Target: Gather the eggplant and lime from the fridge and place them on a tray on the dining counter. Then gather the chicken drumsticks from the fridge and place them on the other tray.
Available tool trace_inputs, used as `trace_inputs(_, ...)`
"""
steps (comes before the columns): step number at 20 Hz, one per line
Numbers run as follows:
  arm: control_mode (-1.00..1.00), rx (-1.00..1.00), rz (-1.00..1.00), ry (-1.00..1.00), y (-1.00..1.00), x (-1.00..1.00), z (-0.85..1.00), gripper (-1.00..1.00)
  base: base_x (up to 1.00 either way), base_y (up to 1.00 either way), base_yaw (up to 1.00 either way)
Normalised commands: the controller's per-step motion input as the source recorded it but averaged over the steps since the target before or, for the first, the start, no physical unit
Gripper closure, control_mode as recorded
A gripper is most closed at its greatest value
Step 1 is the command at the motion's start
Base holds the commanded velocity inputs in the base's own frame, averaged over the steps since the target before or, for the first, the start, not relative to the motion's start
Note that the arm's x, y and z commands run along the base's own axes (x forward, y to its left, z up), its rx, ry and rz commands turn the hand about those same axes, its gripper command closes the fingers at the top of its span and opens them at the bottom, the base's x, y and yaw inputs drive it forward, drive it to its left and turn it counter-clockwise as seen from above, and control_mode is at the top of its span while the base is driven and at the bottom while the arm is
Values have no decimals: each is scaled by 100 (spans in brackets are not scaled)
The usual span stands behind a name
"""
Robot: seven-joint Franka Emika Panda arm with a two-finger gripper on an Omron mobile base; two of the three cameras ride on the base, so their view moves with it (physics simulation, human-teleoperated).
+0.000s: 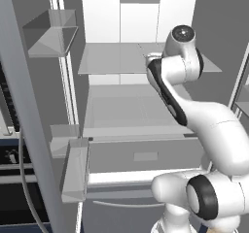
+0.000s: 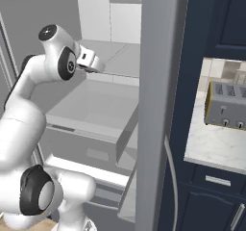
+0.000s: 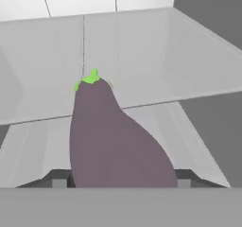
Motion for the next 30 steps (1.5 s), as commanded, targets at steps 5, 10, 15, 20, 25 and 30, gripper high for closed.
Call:
trace_inputs(5,-100,-6,6,0,17,-99,9,100,0,0,0)
trace_inputs(10,-100,-4,9,0,13,-99,15,100,0,0,0)
trace_inputs(15,-100,-2,10,0,7,-95,3,100,0,0,0)
trace_inputs(20,-100,0,11,-6,5,-79,2,100,0,0,0)
trace_inputs(25,-100,0,5,-5,5,-60,7,100,0,0,0)
trace_inputs(30,-100,0,0,0,-1,-37,7,100,0,0,0)
